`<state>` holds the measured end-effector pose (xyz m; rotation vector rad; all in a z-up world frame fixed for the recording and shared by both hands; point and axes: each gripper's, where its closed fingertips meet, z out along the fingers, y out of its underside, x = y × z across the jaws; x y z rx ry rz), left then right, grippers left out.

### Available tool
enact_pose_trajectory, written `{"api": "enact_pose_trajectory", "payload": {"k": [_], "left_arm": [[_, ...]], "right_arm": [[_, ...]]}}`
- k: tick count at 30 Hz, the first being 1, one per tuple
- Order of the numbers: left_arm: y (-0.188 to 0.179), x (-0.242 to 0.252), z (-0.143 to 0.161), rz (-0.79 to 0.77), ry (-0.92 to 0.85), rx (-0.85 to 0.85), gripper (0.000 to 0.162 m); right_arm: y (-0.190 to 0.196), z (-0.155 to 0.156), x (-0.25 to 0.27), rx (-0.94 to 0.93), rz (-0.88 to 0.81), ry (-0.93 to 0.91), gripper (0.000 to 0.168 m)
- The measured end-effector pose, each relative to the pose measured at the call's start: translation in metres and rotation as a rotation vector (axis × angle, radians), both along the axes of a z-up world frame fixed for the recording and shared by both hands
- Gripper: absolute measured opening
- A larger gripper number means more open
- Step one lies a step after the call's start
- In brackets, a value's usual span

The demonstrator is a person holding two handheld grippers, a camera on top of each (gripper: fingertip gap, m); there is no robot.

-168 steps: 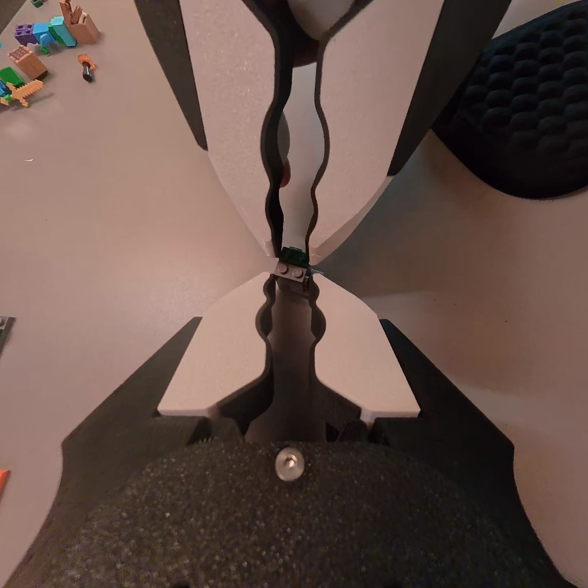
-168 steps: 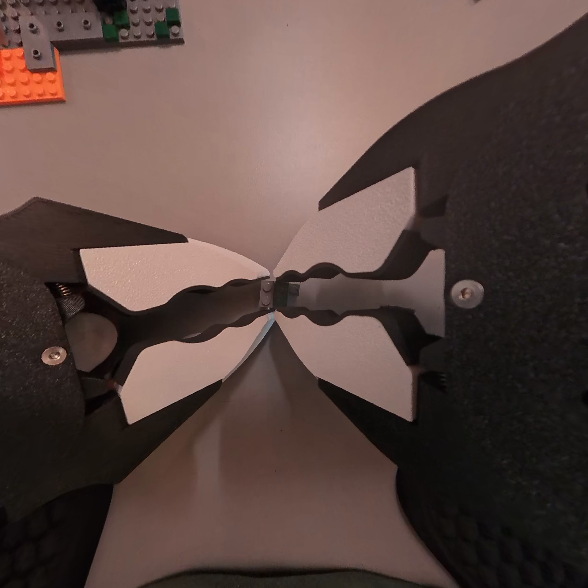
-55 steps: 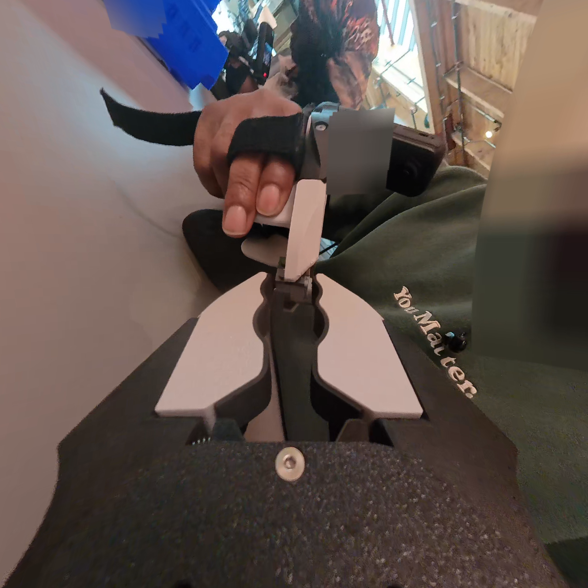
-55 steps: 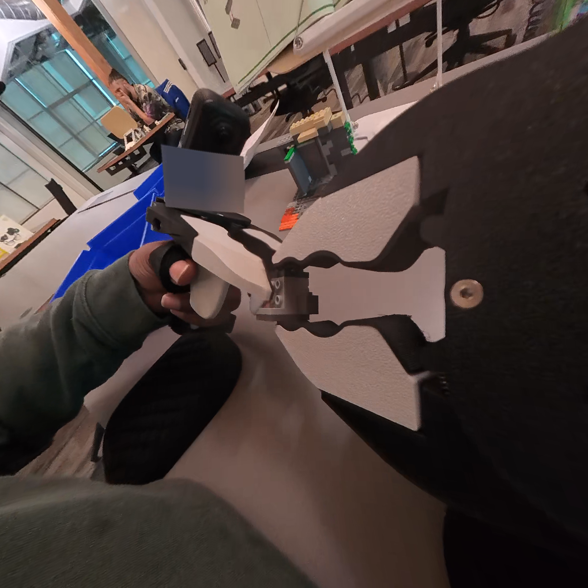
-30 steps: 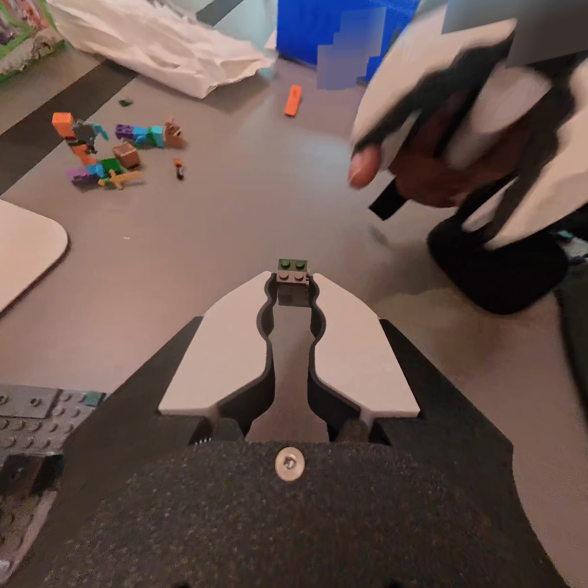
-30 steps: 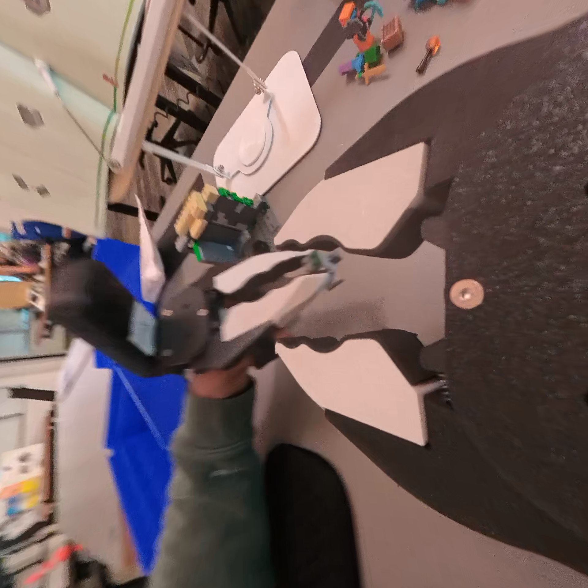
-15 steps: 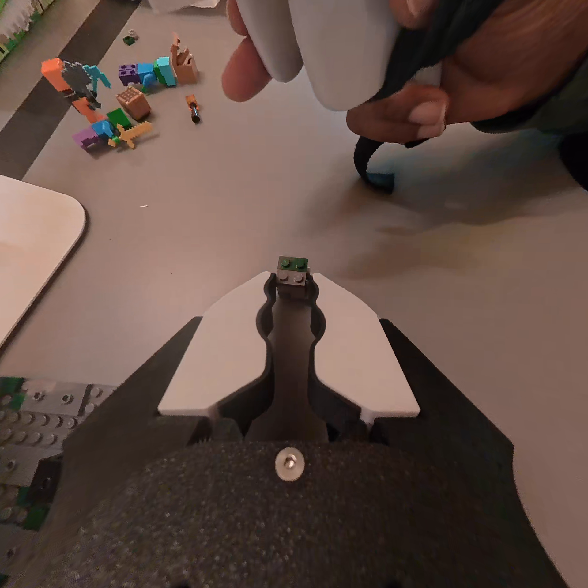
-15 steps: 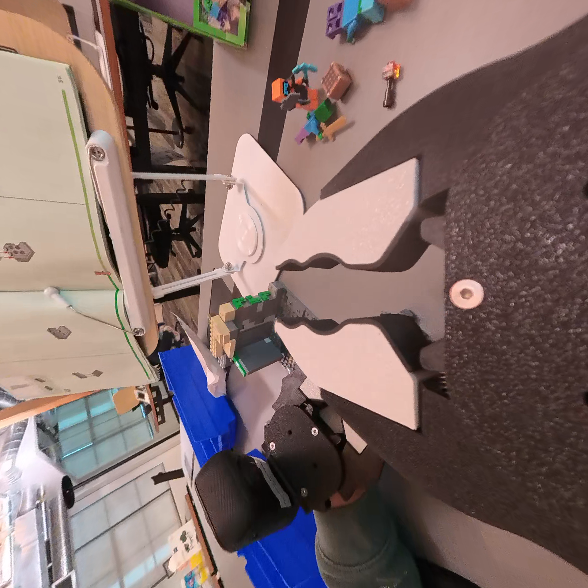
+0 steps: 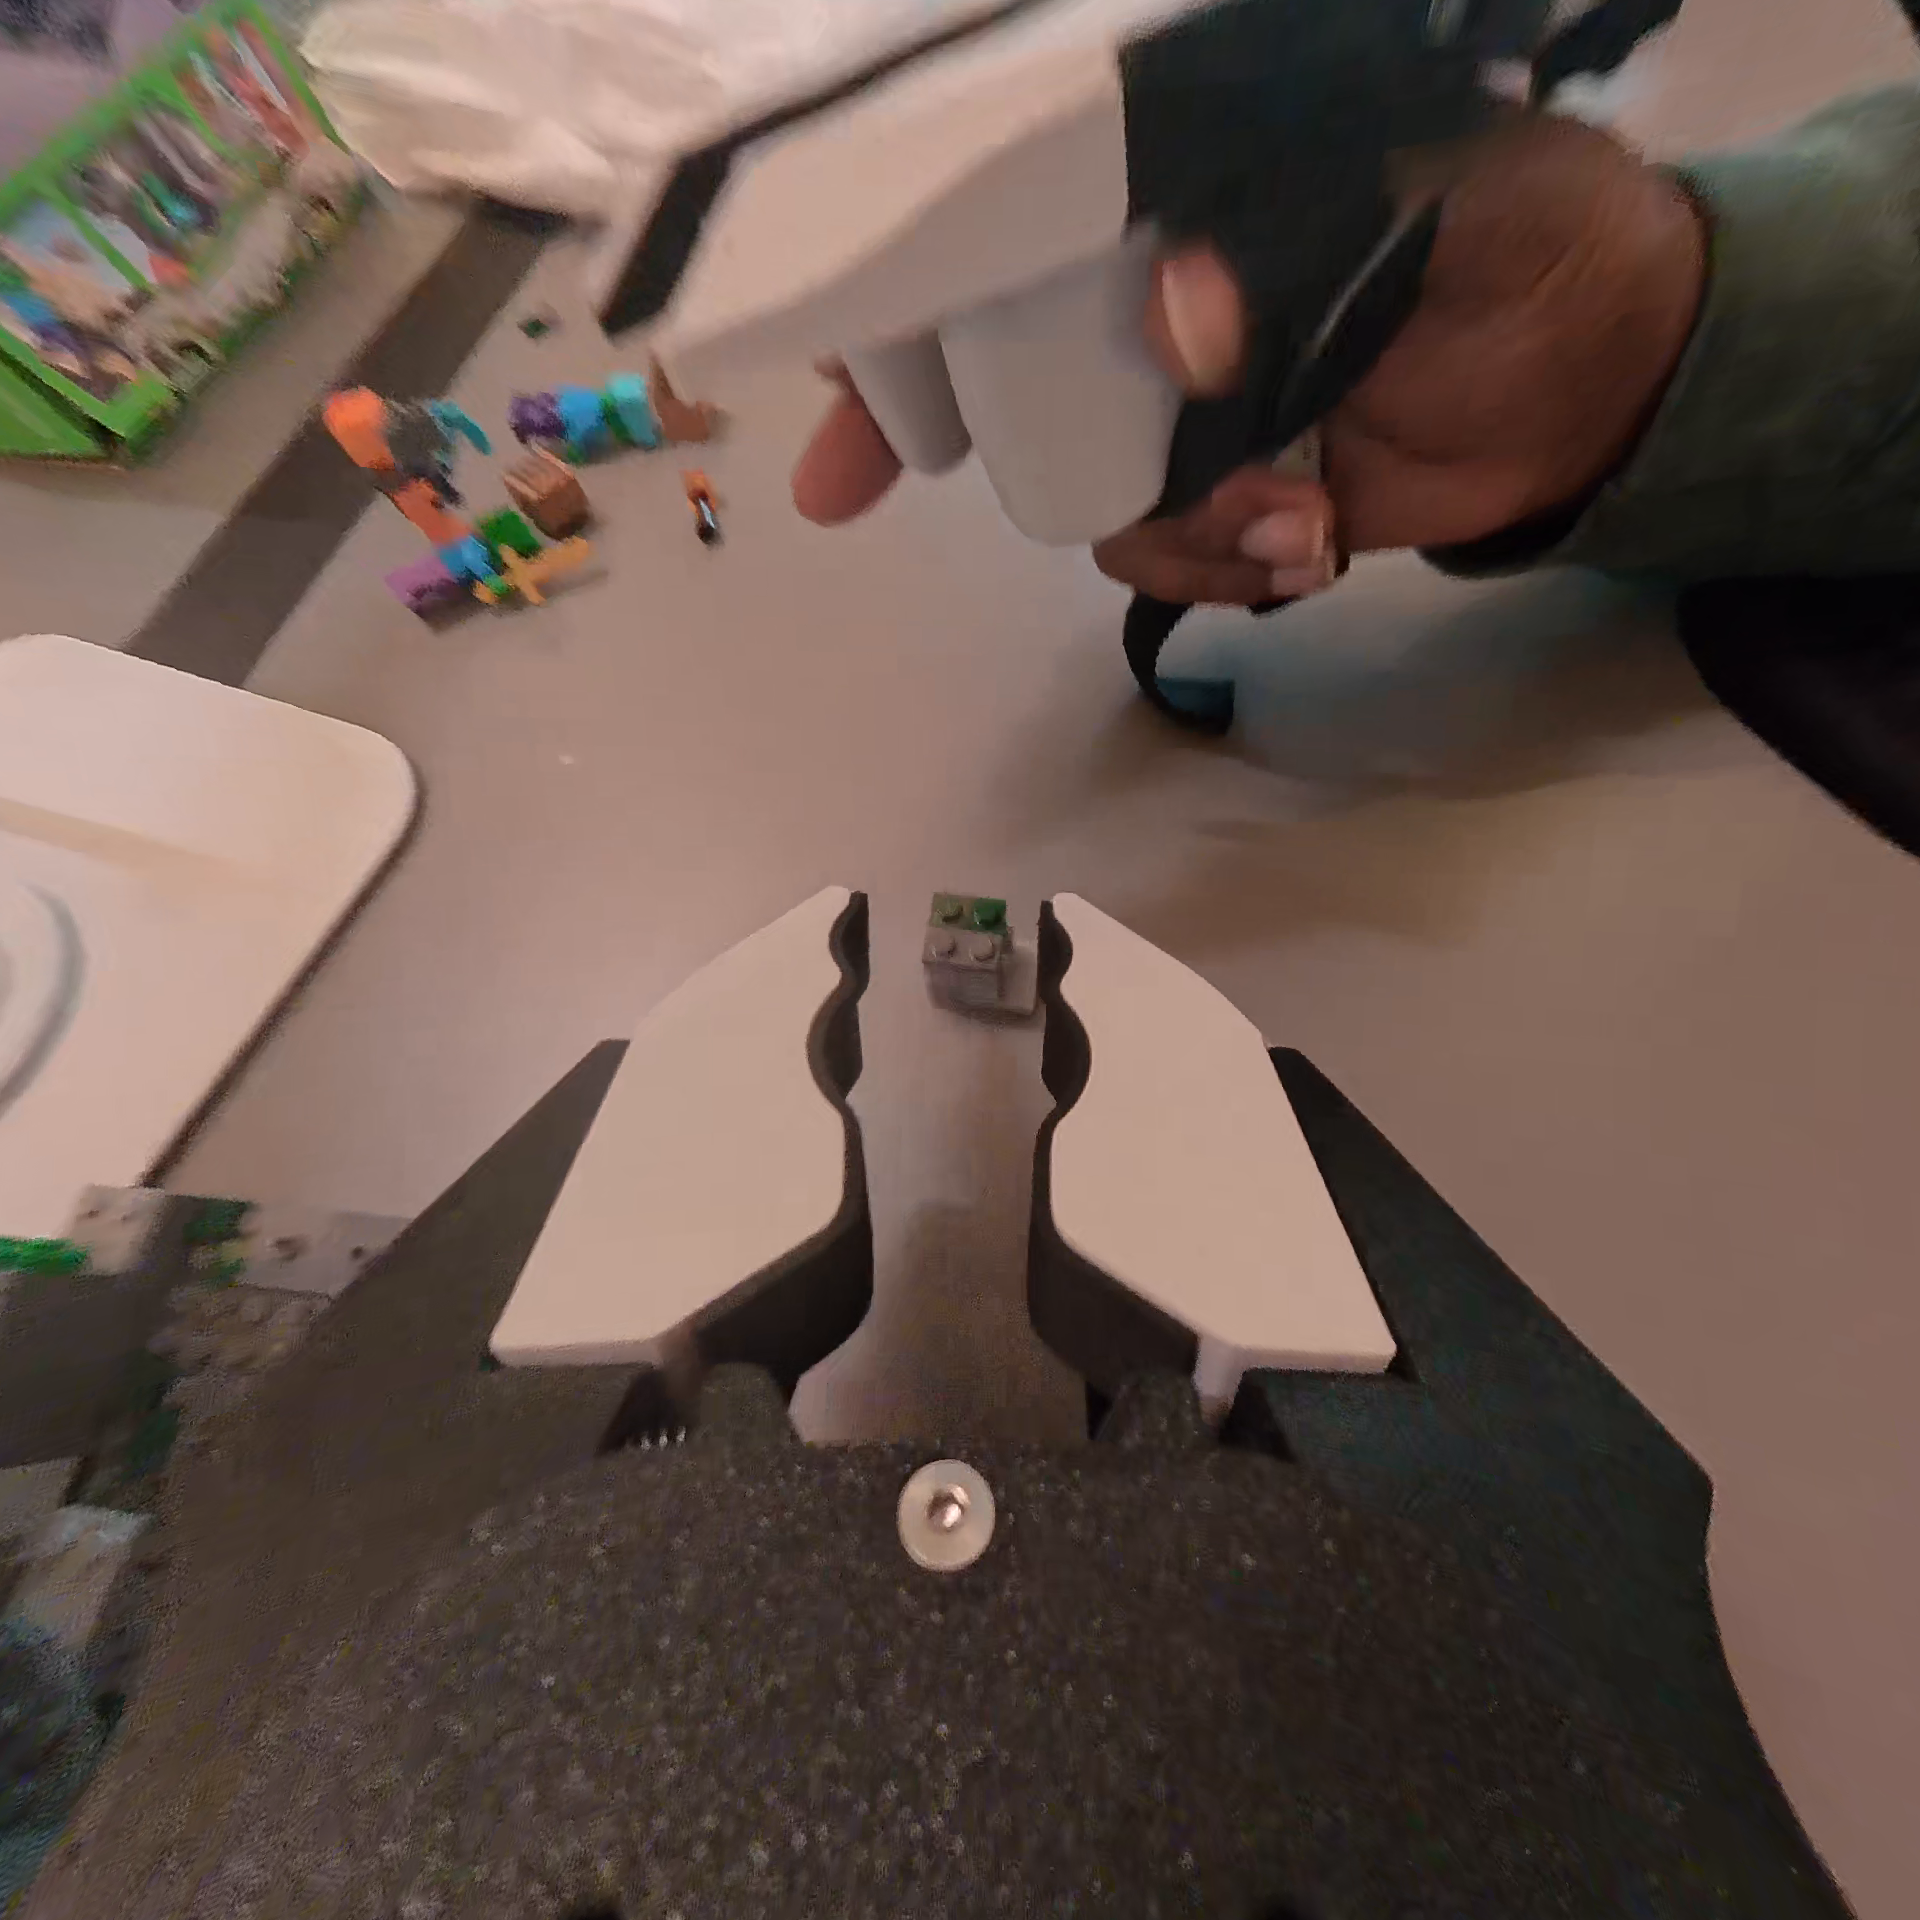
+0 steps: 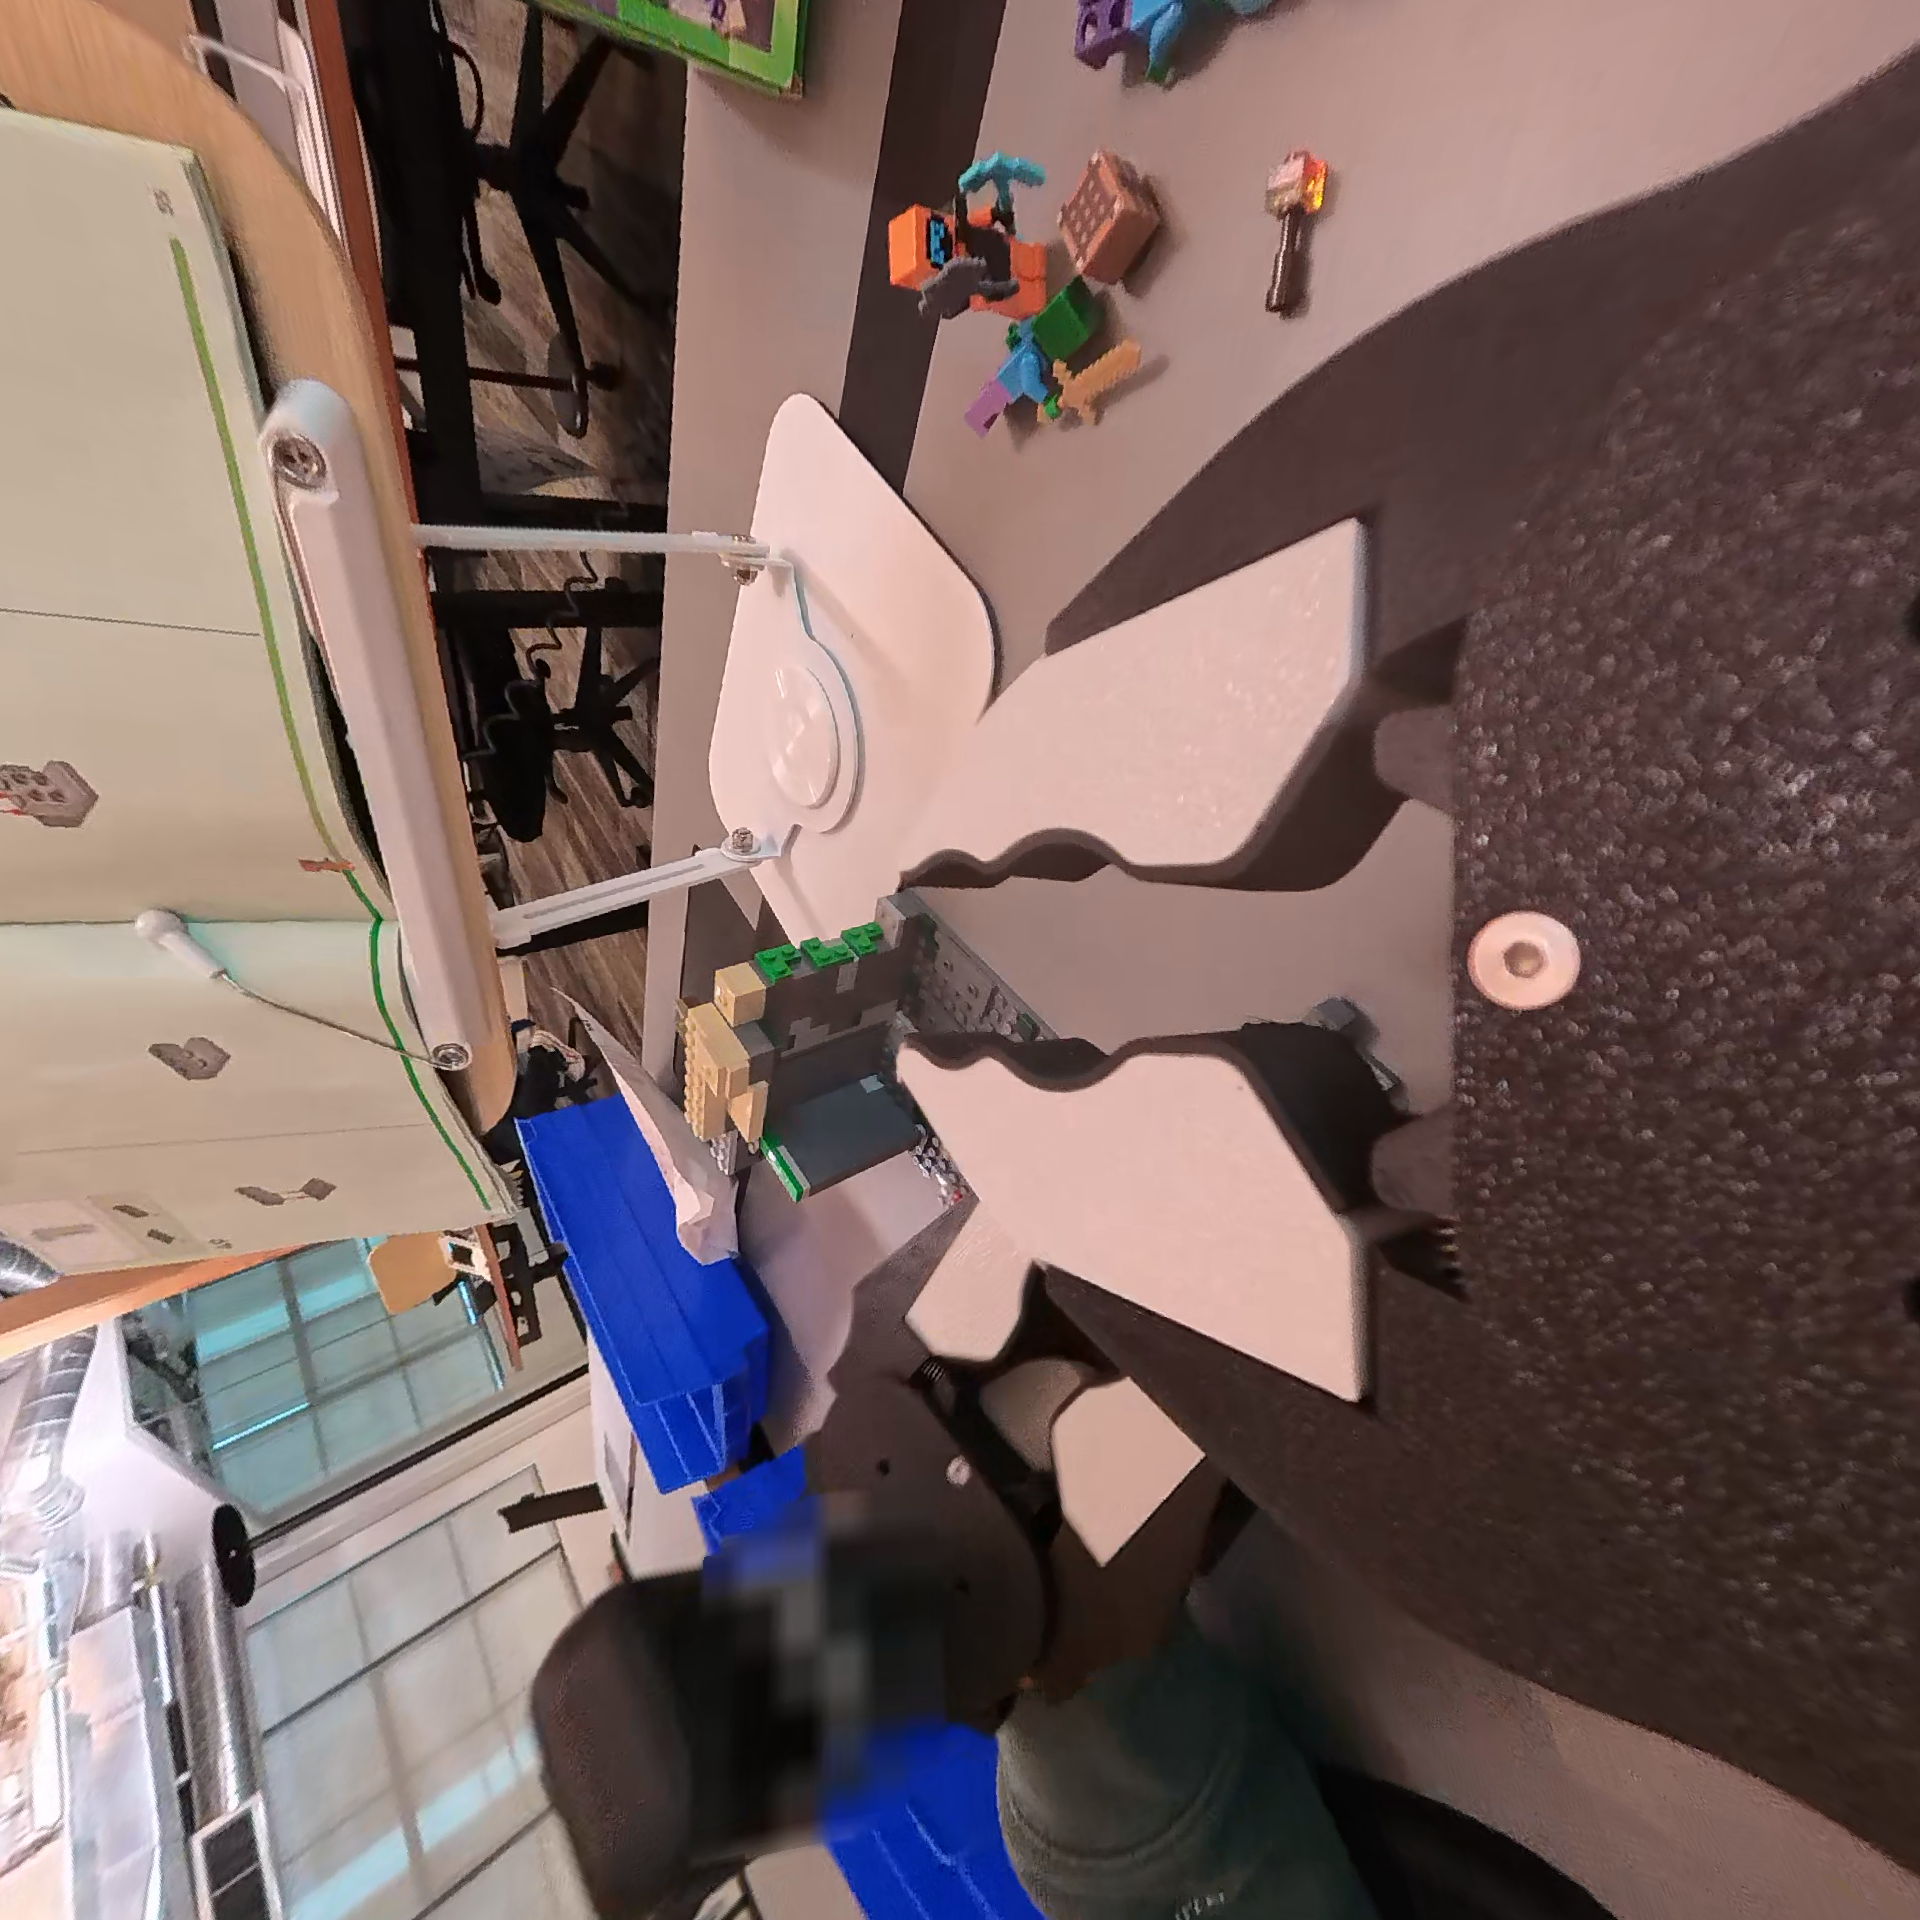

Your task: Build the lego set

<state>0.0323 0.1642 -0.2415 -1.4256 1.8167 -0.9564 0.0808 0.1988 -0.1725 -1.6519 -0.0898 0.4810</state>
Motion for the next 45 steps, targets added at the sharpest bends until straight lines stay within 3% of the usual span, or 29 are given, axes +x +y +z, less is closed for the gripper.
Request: {"api": "enact_pose_trajectory", "payload": {"k": [4,7,12,15,16,19,24,27,29,32,34,39,45], "left_arm": [[0.016,0.001,0.046,0.109,-0.12,0.059,0.022],[0.034,-0.003,0.082,0.251,-0.263,0.156,0.0],[0.1,-0.025,0.133,0.594,-0.415,0.345,0.0],[0.158,-0.035,0.161,0.769,-0.391,0.452,0.001],[0.176,-0.034,0.168,0.807,-0.371,0.484,0.009],[0.225,-0.023,0.168,0.865,-0.225,0.523,0.024],[0.259,-0.011,0.168,0.89,-0.107,0.649,0.016],[0.259,-0.011,0.166,0.892,-0.107,0.649,0.002],[0.257,-0.013,0.166,0.914,-0.125,0.647,0.001],[0.254,-0.017,0.168,0.976,-0.188,0.558,0.001],[0.255,-0.025,0.172,1.039,-0.28,0.43,0.001],[0.264,-0.059,0.172,1.157,-0.514,0.045,0.002],[0.261,-0.095,0.125,1.189,-0.694,-0.503,0.007]], "right_arm": [[0.0,0.004,0.007,0.011,-0.028,-0.005,0.026],[-0.002,0.009,0.017,0.035,-0.069,-0.054,0.02],[-0.004,0.028,0.032,0.088,-0.104,-0.036,0.001],[-0.004,0.036,0.034,0.102,-0.118,-0.049,0.0],[-0.004,0.038,0.033,0.106,-0.12,-0.061,0.0],[-0.003,0.034,0.028,0.097,-0.125,-0.121,0.0],[0.006,0.031,0.025,0.084,-0.123,-0.192,0.0],[0.036,0.054,0.028,0.111,-0.11,-0.311,0.0],[0.07,0.083,0.026,0.151,-0.097,-0.408,0.002],[0.13,0.124,0.016,0.206,-0.067,-0.616,0.001],[0.166,0.134,0.012,0.192,-0.073,-0.759,0.0],[0.207,0.103,0.017,0.037,-0.115,-0.856,0.0],[0.209,0.082,0.031,0.01,-0.17,-0.861,0.0]]}}
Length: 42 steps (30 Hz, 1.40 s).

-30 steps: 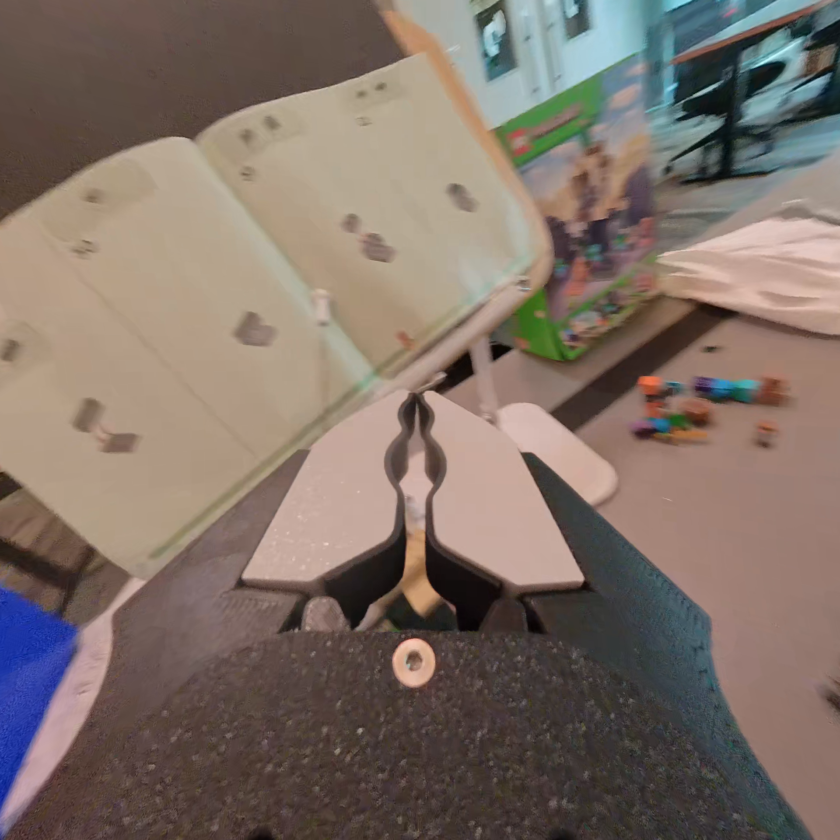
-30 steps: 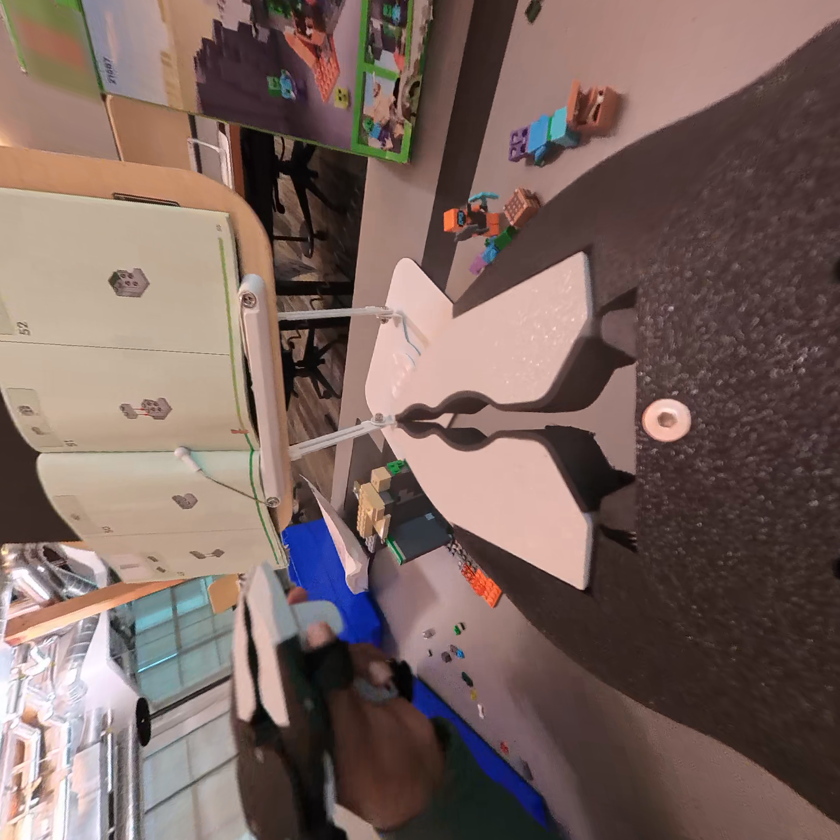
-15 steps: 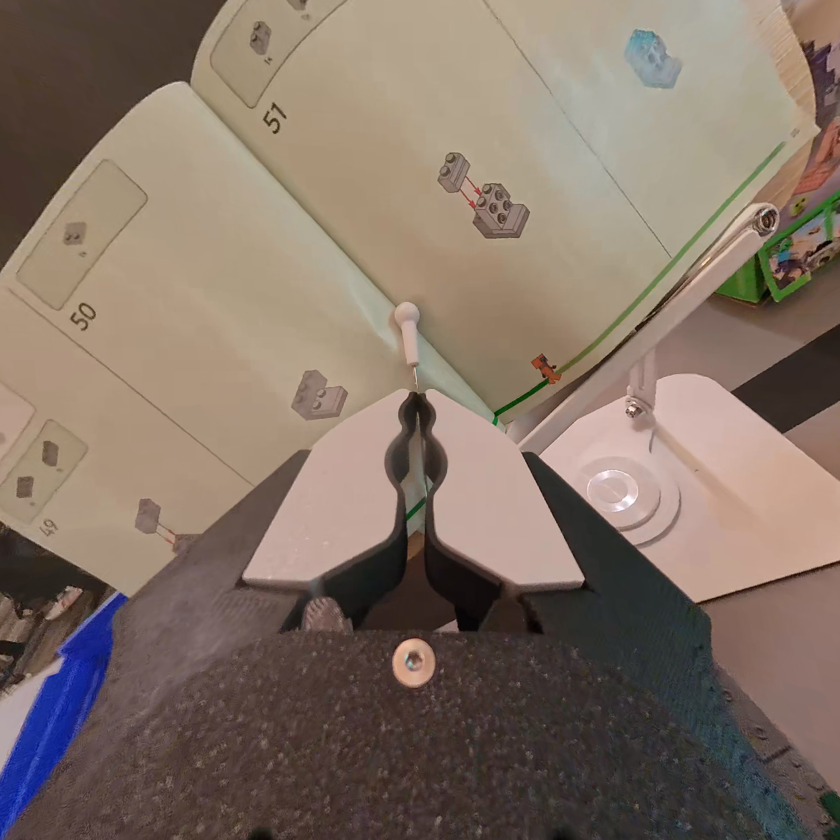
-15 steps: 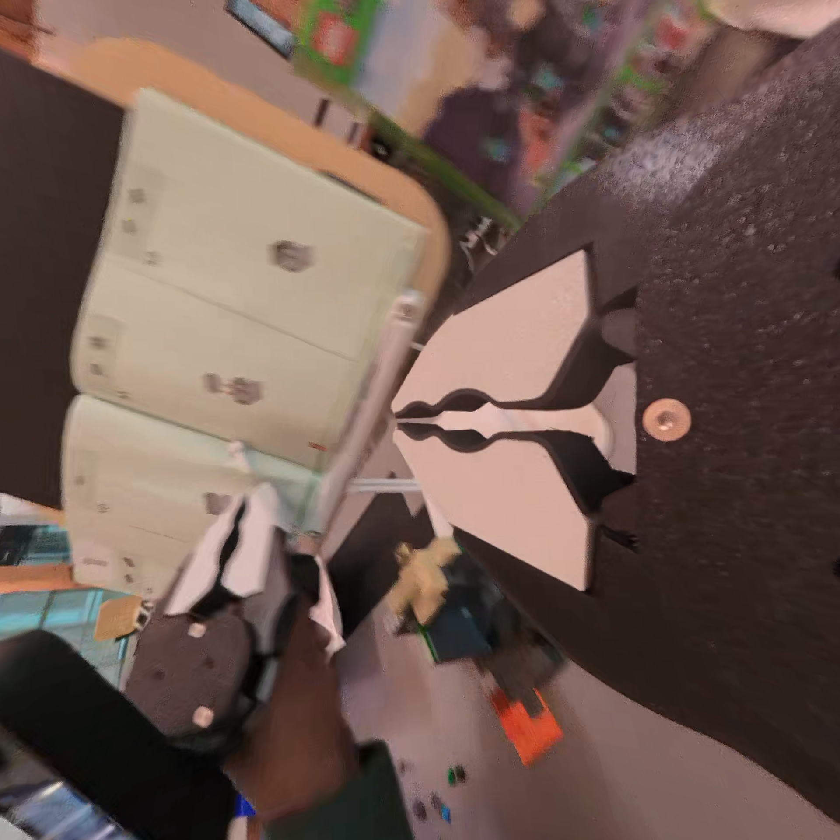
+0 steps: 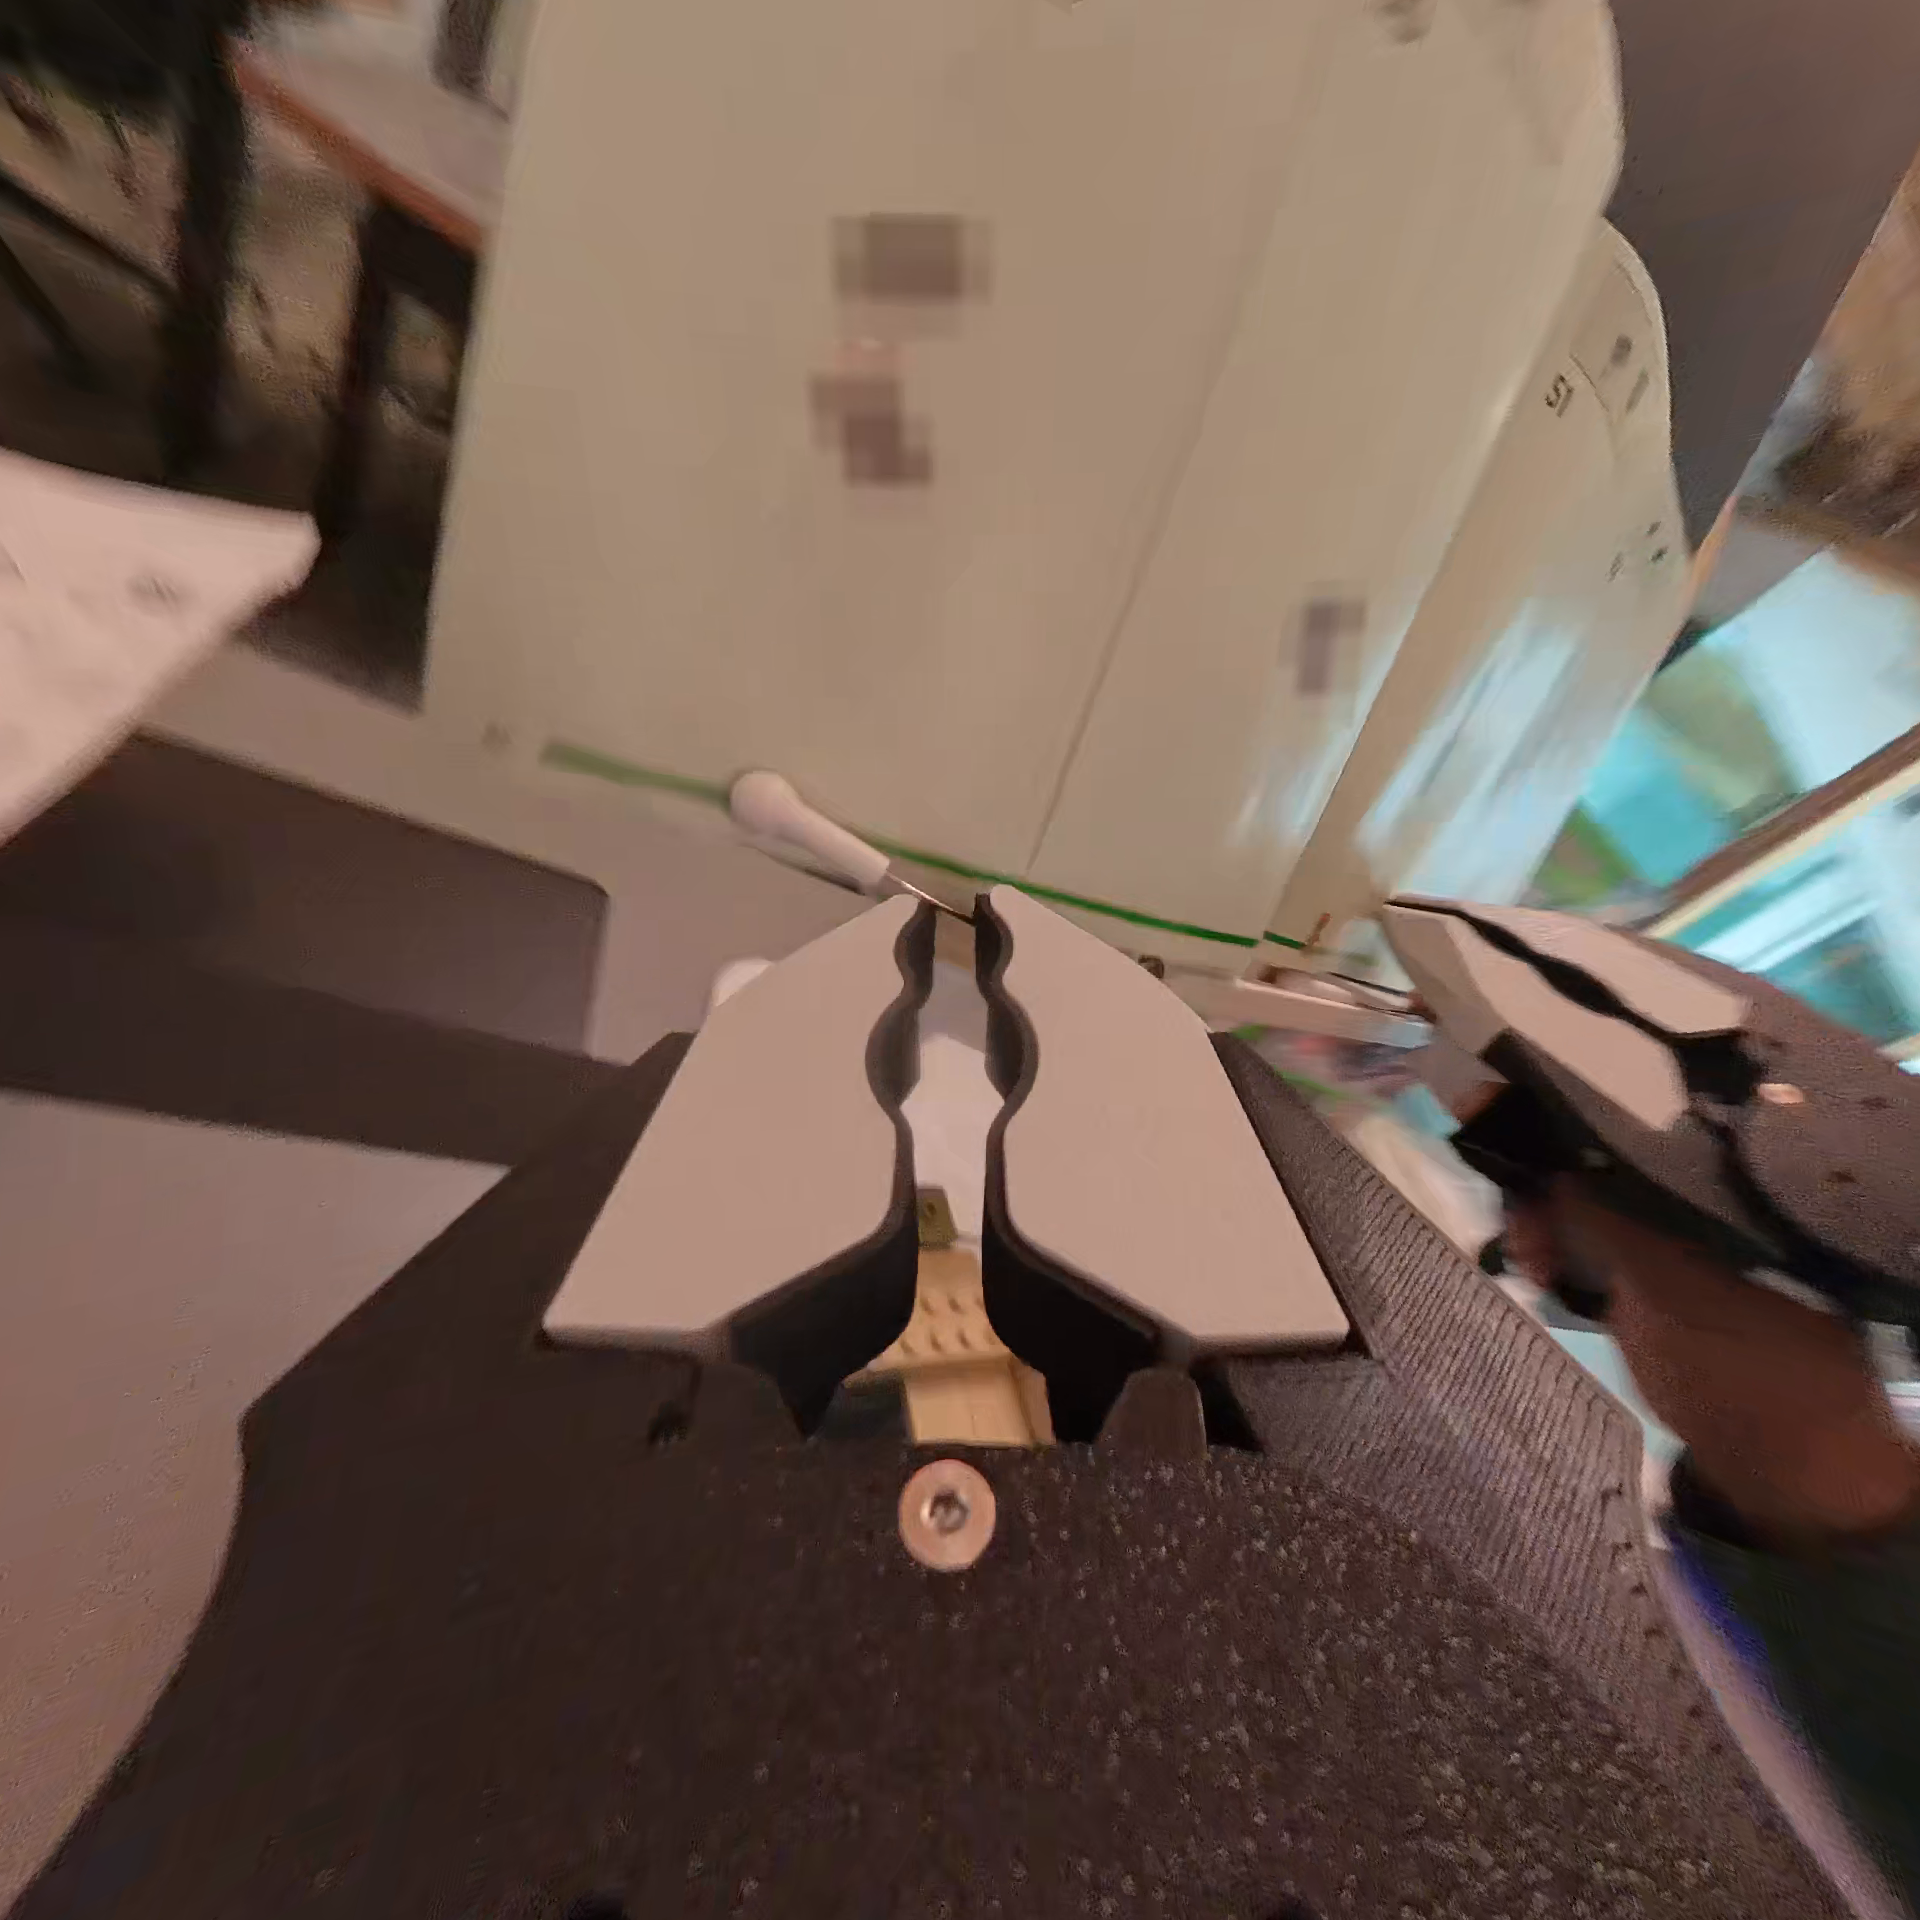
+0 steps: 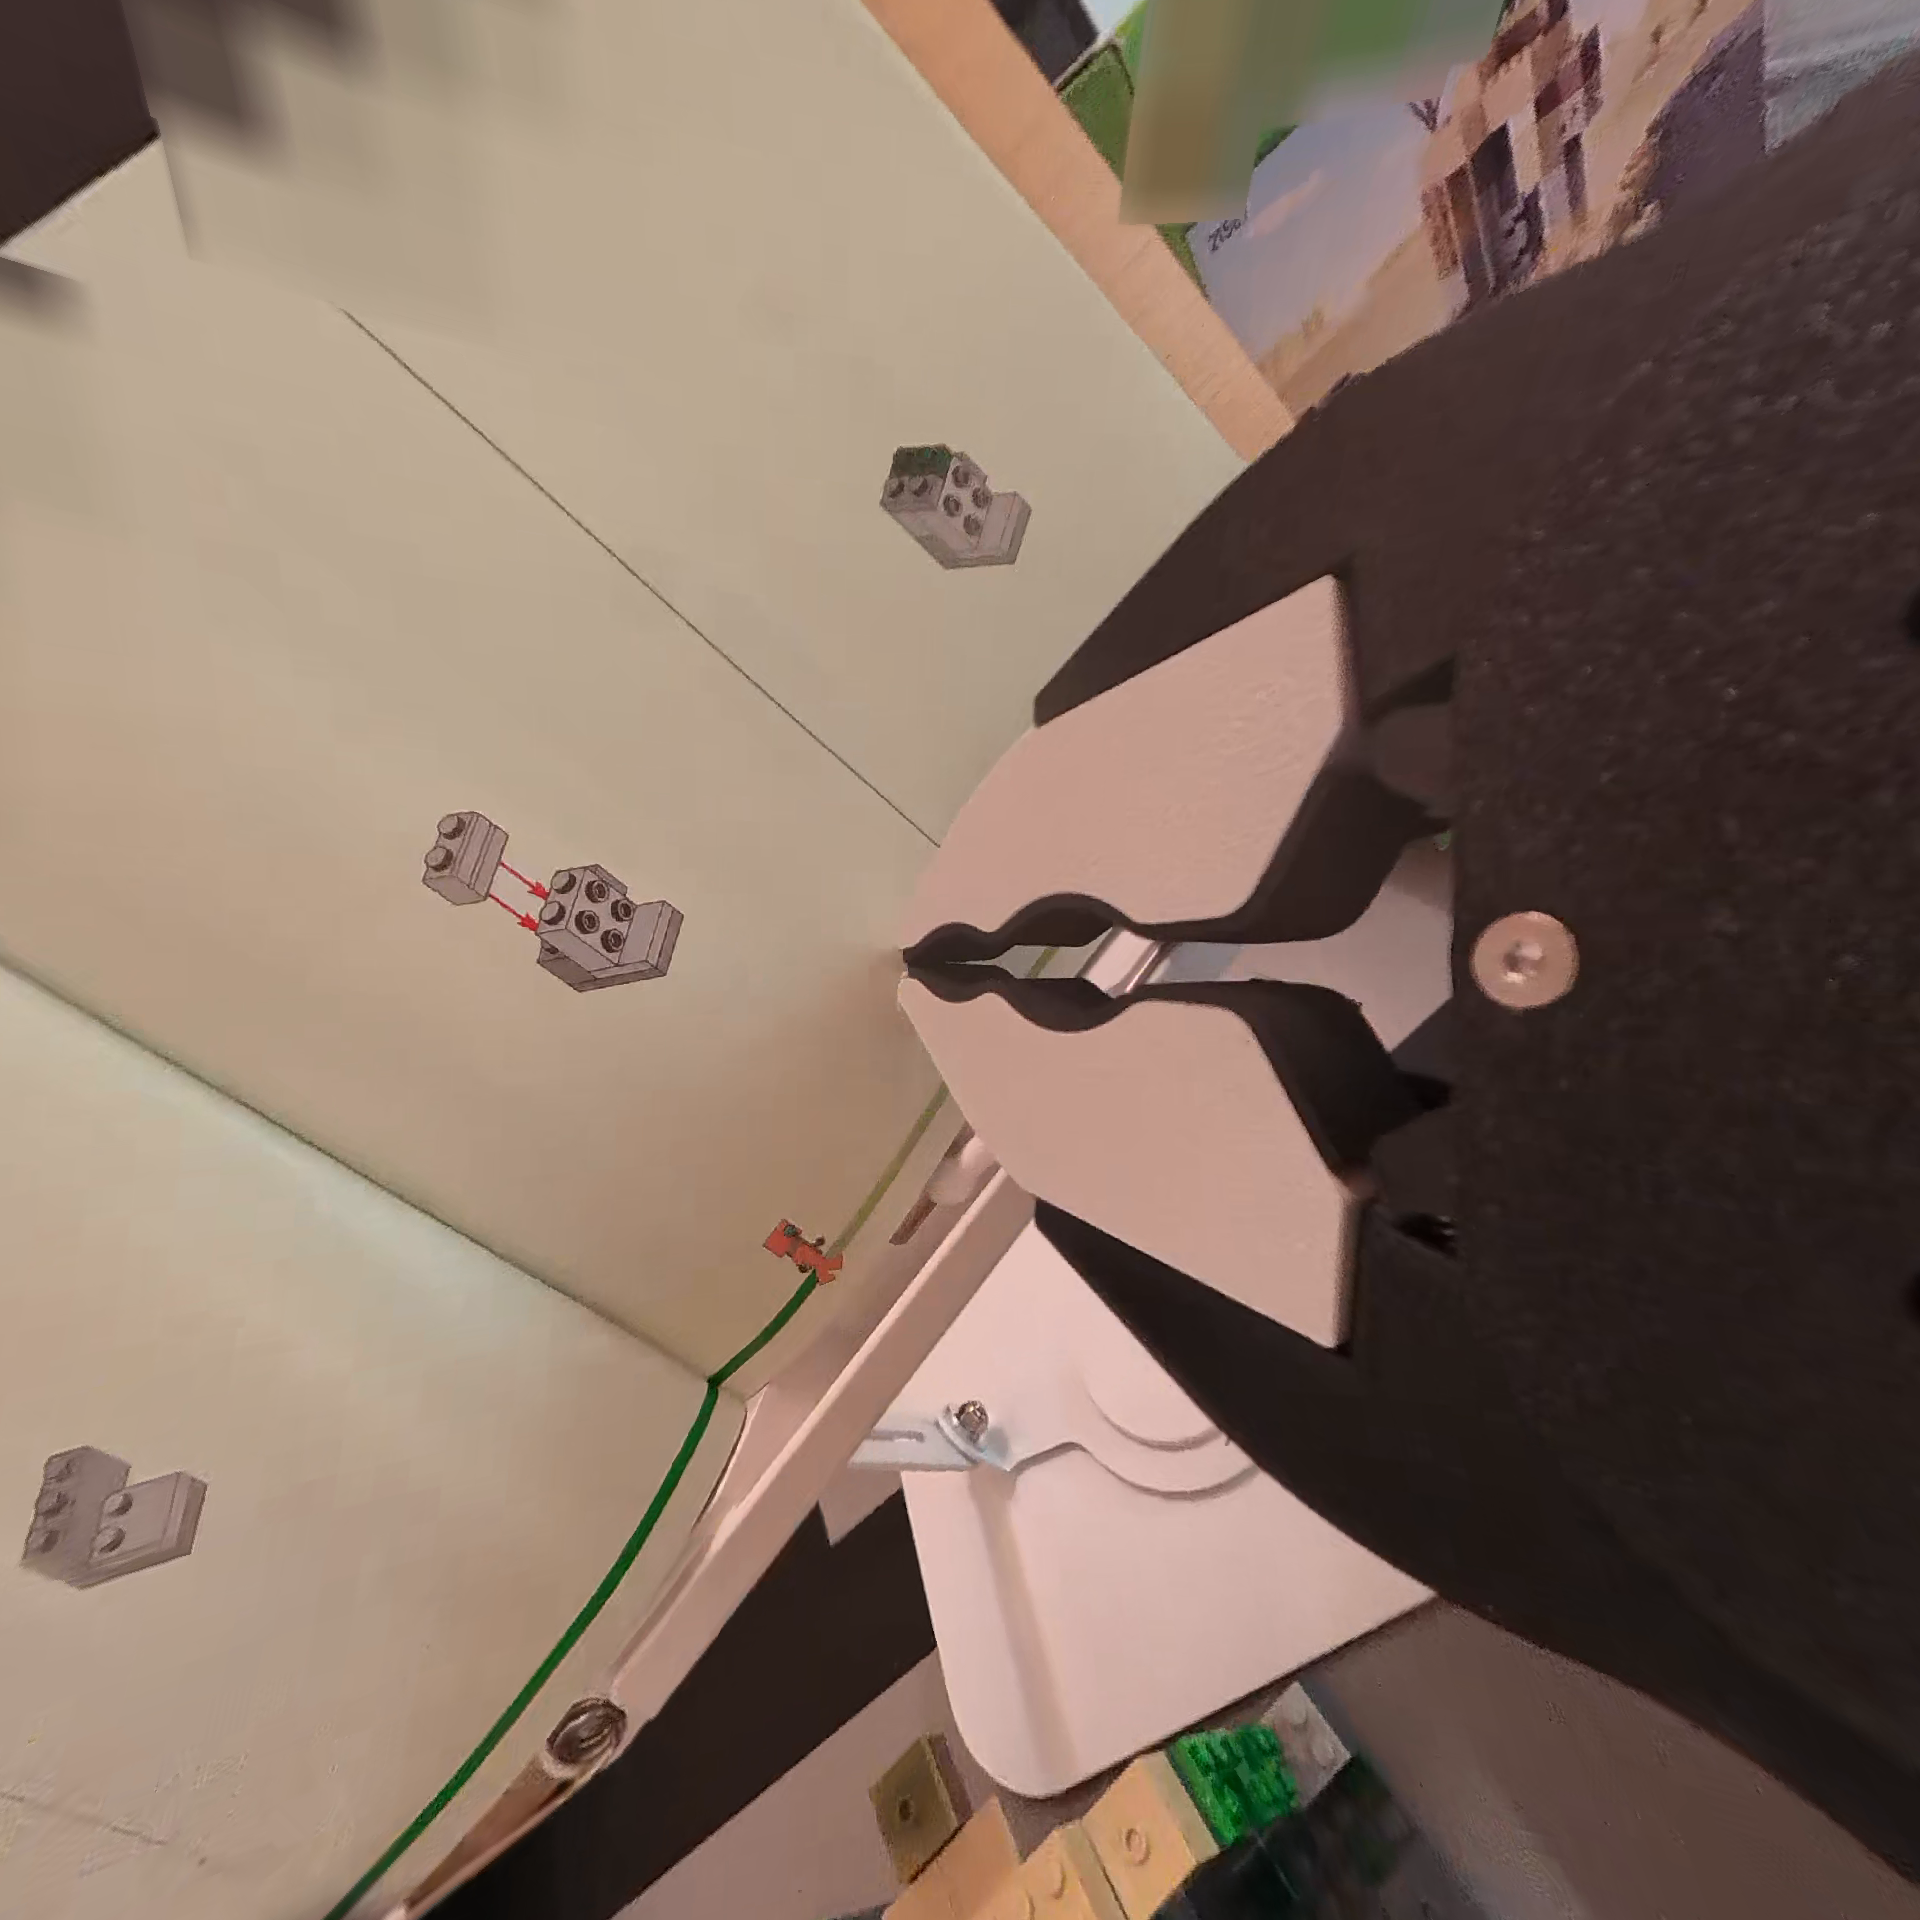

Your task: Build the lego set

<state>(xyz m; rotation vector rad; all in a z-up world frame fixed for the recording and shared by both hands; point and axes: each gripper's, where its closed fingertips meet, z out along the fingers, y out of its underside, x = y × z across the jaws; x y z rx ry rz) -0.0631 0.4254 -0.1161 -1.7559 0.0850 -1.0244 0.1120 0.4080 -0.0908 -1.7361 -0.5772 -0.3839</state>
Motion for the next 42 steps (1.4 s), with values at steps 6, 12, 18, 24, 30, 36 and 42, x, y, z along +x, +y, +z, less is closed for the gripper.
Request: {"api": "enact_pose_trajectory", "payload": {"k": [6,12,18,24,30,36,42], "left_arm": [[-0.029,-0.005,-0.006,-0.131,-0.241,-0.129,0.008],[-0.037,-0.017,0.027,-0.103,0.073,0.129,0.012],[-0.036,-0.007,0.031,-0.097,0.522,0.379,0.012],[-0.015,-0.013,0.024,-0.04,0.721,0.45,0.015],[0.013,-0.058,0.028,0.006,0.542,0.316,0.028],[0.057,-0.09,0.03,-0.159,0.136,0.1,0.065],[0.065,-0.062,0.025,-0.361,0.104,0.137,0.063]], "right_arm": [[-0.001,0.002,-0.001,-0.016,0.004,0.027,0.0],[-0.021,0.035,0.014,0.056,0.111,0.121,0.005],[-0.04,0.03,0.067,0.054,0.18,-0.277,0.014],[-0.041,0.007,0.09,0.034,0.219,-0.65,0.018],[-0.035,0.021,0.092,0.001,0.186,-0.366,0.025],[-0.026,0.024,0.116,-0.162,0.142,0.283,0.056],[-0.02,0.011,0.121,-0.189,0.121,0.381,0.057]]}}
